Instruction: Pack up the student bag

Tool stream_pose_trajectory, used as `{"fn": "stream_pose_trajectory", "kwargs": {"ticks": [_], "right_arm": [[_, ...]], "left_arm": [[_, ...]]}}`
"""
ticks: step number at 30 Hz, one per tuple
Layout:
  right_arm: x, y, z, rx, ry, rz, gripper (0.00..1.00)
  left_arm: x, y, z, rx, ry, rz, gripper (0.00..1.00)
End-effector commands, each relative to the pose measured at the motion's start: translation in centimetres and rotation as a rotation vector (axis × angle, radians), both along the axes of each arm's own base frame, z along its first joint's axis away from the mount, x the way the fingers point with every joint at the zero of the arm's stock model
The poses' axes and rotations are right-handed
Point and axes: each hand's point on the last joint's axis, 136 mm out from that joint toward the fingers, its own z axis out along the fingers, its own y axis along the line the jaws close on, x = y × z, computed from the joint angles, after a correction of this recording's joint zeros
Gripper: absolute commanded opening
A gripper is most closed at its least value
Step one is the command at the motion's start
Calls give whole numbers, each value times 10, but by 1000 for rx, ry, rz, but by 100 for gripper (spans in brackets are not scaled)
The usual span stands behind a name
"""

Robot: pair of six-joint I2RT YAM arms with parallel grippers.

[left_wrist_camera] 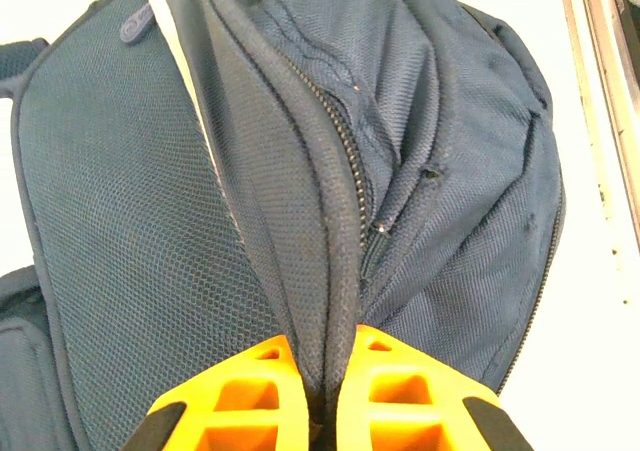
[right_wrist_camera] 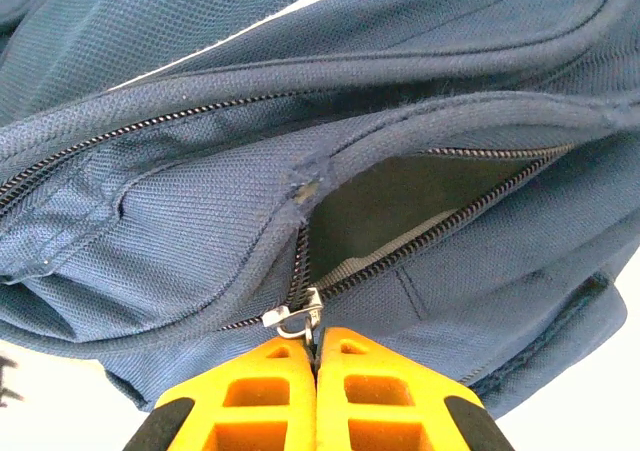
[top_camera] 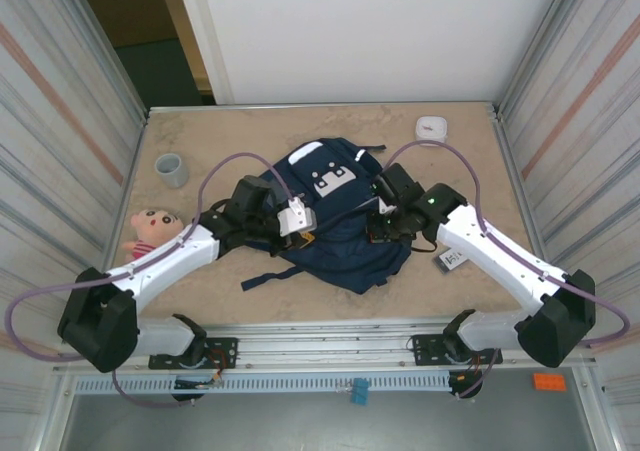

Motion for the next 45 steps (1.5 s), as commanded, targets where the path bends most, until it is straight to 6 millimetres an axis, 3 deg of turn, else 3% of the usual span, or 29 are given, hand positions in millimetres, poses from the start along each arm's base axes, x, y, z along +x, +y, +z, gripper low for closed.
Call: {"fn": "stream_pose_trajectory", "kwargs": {"ticks": [1,5,9,11,14,16,20,24,29,33,35,38,40,43,45], "right_arm": [[0,-36,-6,-103,17,-29,0],[-16,11,-13,88,45,1,0],[-35,67,-14,264,93,16,0],[-39,95,-8,332,89,37,0],[-40,123,3,380,83,85,0],[-39,128,5,385,92,94,0],[-41,120,4,361,126,101,0],[-43,111,6,340,143,117,0],[-44,106,7,340,149,121,0],[-44,103,9,346,146,128,0],[-42,96,5,343,150,113,0],[-32,68,-8,279,153,53,0],[-21,40,-17,205,135,9,0],[-4,2,-26,79,100,-25,0],[3,-13,-31,25,86,-20,0]], "left_arm": [[-18,38,-21,125,16,-3,0],[4,72,-17,120,-9,114,0],[30,100,-12,122,-42,222,10],[36,105,-6,97,-41,246,26],[23,95,16,28,-5,210,58],[8,83,30,-11,-8,184,65],[-30,54,38,5,-136,62,73],[-45,27,38,3,-152,-3,73],[-29,-3,17,78,-158,-25,67],[-9,-13,-6,145,-152,10,57],[-3,-14,-15,166,-159,11,40],[-14,-14,-13,150,-153,-61,17],[-29,-12,-4,86,-127,-134,9],[-49,-3,3,47,-118,-217,7],[-61,9,-2,86,-129,-260,7]]}}
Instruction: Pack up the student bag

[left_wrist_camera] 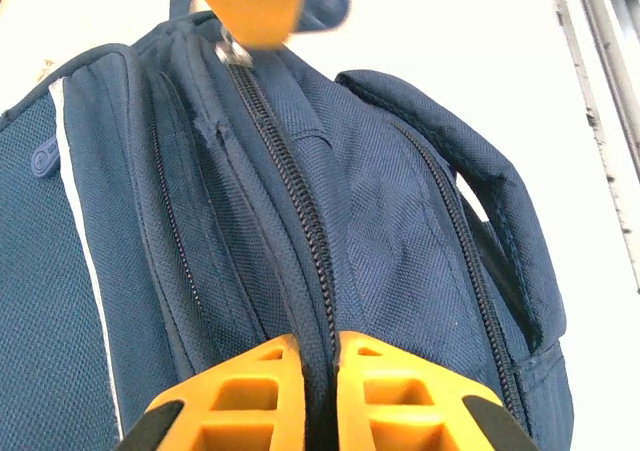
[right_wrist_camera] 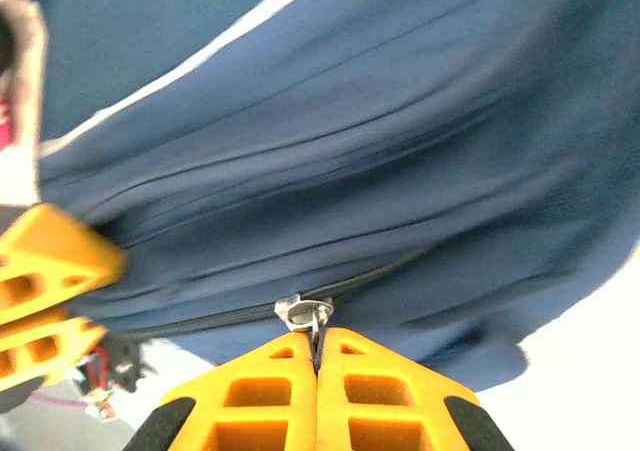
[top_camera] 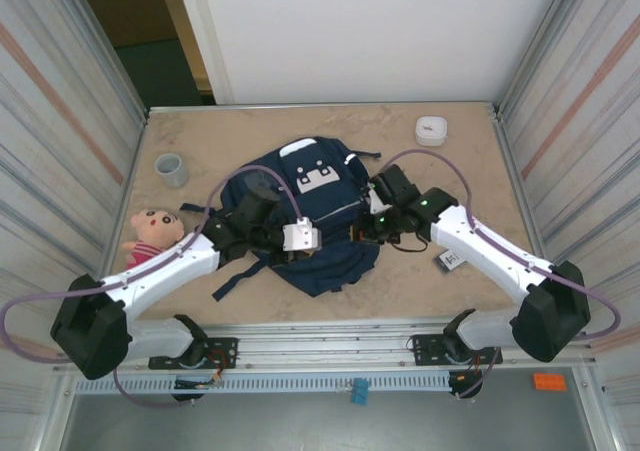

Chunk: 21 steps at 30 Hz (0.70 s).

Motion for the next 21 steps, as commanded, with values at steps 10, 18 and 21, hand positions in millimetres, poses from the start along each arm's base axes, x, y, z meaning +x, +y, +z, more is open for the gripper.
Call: {"fn": "stream_pose_trajectory", "kwargs": {"ticks": [10,18,21], "right_arm": [[10,-29,-28,-152,-13,85,0],[-16,8,-15,-57,-68,200,0],[-15,5,-12,-47,-73,187,0]], "left_arm": [[-31,72,3,25,-25,40,20],[-24,49,47,-132,24,295,62],[-27,18,49,-135,-84,300,69]]}}
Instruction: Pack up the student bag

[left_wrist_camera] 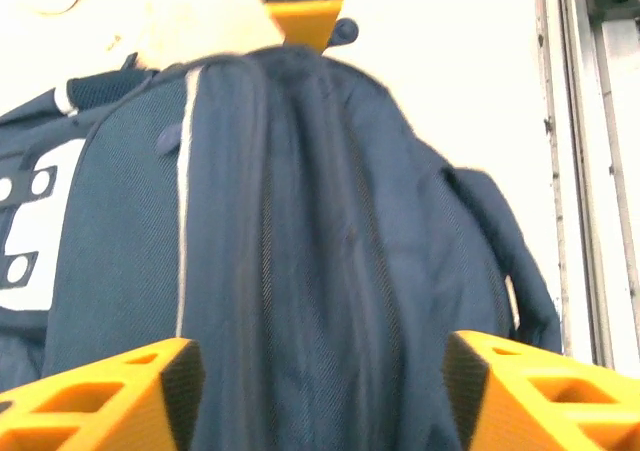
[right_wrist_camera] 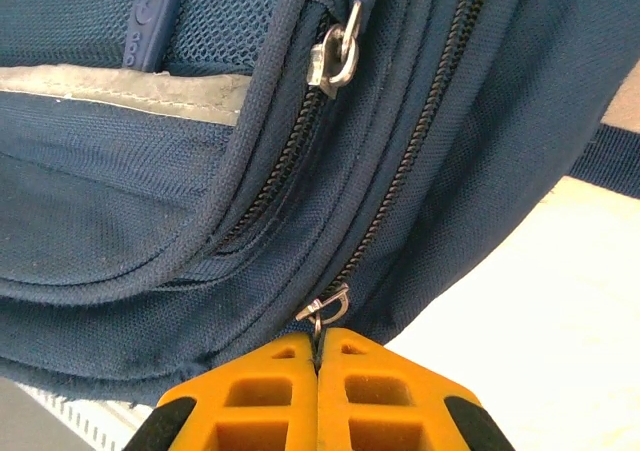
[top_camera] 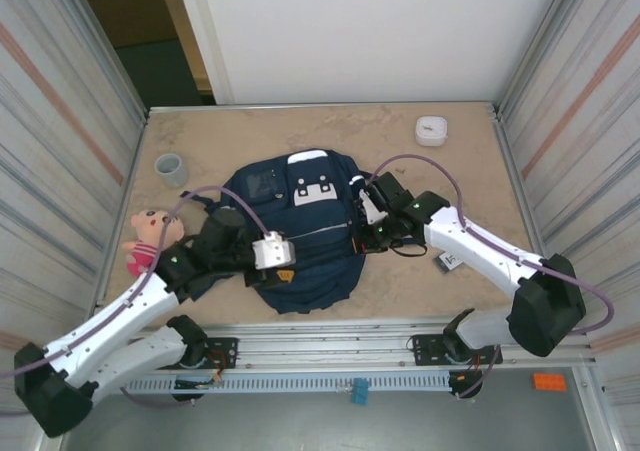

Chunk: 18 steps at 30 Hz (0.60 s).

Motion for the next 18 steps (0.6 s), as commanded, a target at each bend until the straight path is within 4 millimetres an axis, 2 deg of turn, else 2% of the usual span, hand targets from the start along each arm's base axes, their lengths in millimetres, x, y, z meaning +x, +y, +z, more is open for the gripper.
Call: {"fn": "stream_pose_trajectory", "kwargs": {"ticks": [1,3,6,7,9,10,12,14,15,16,18], "right_arm": [[2,0,12,48,-35,-6,0],[2,0,14,56,-33,-7,0],[3,-3,14,51,-30,-5,0],[2,-4,14,48,-28,-5,0],[1,-6,13,46,-27,-8,0],[2,-8,14,49,-28,-13,0],[4,-12,14,46,-35,-29,0],[10,-22,12,23,-44,-68,0],[14,-28,9,10,-44,-95,0],[20,-35,6,-3,-45,-129,0],[33,-47,1,-19,-43,-188,0]], "left_arm": [[22,-27,19,-72,-92,167,71],[31,-48,13,-72,-85,217,75],[47,-70,-11,16,-49,292,78],[53,-75,-18,48,-54,322,78],[63,-84,-30,90,-48,359,71],[66,-88,-35,102,-40,363,66],[64,-94,-45,127,-18,334,48],[51,-100,-45,118,10,247,24],[43,-102,-42,98,18,200,15],[33,-102,-39,79,23,146,8],[12,-98,-34,52,33,25,4]]}}
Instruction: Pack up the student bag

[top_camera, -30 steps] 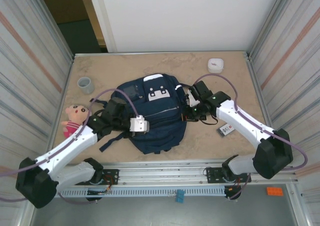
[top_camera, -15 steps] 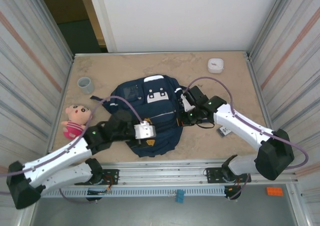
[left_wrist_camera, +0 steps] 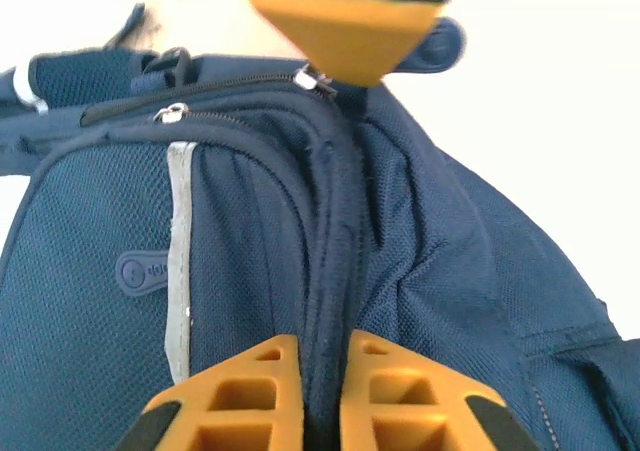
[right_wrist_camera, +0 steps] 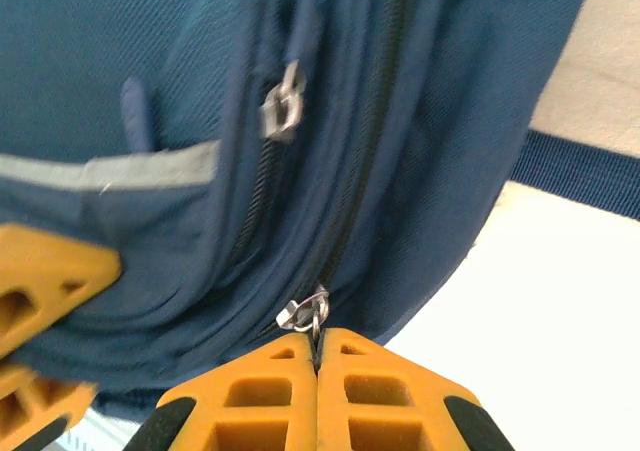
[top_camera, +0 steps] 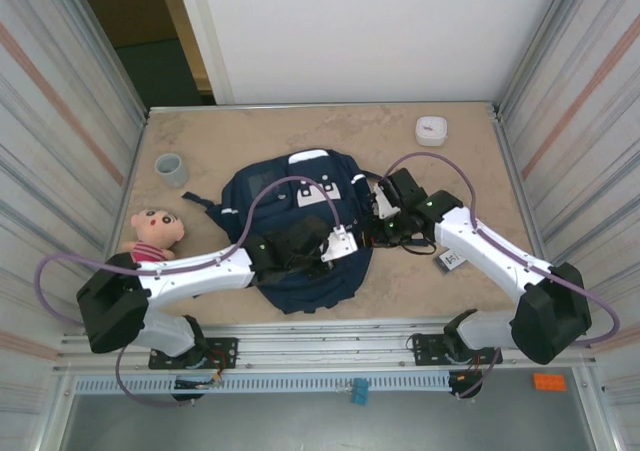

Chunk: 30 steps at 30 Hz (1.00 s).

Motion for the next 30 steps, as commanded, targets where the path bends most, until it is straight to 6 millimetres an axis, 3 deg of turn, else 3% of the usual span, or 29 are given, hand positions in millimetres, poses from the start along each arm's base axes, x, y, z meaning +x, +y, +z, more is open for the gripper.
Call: {"fn": "stream_pose_trajectory", "kwargs": {"ticks": [1,5,10,14,17,20,22,25,27,30], "right_arm": [[23,-25,-3,-38,-35,-109,0],[57,-31,-7,-27,-68,-178,0],[103,-37,-15,-46,-107,-242,0],[135,-45,-23,-43,-114,-286,0],[144,-39,-16,2,-125,-269,0],[139,-33,0,38,-140,-226,4],[125,-35,10,37,-133,-213,24],[95,-38,19,58,-94,-234,44],[70,-34,16,98,-32,-271,48],[26,-20,8,153,76,-320,54]], "left_arm": [[-46,-1,18,-80,37,-249,4],[-80,19,32,-135,46,-429,2],[-101,43,39,-155,35,-541,2],[-103,54,39,-144,13,-553,2],[-85,58,37,-130,-33,-473,7],[-57,58,49,-197,-55,-334,37],[-42,58,61,-269,-48,-243,53],[-26,60,73,-328,-7,-104,68],[-13,66,76,-353,47,34,75],[8,89,70,-368,165,348,76]]}}
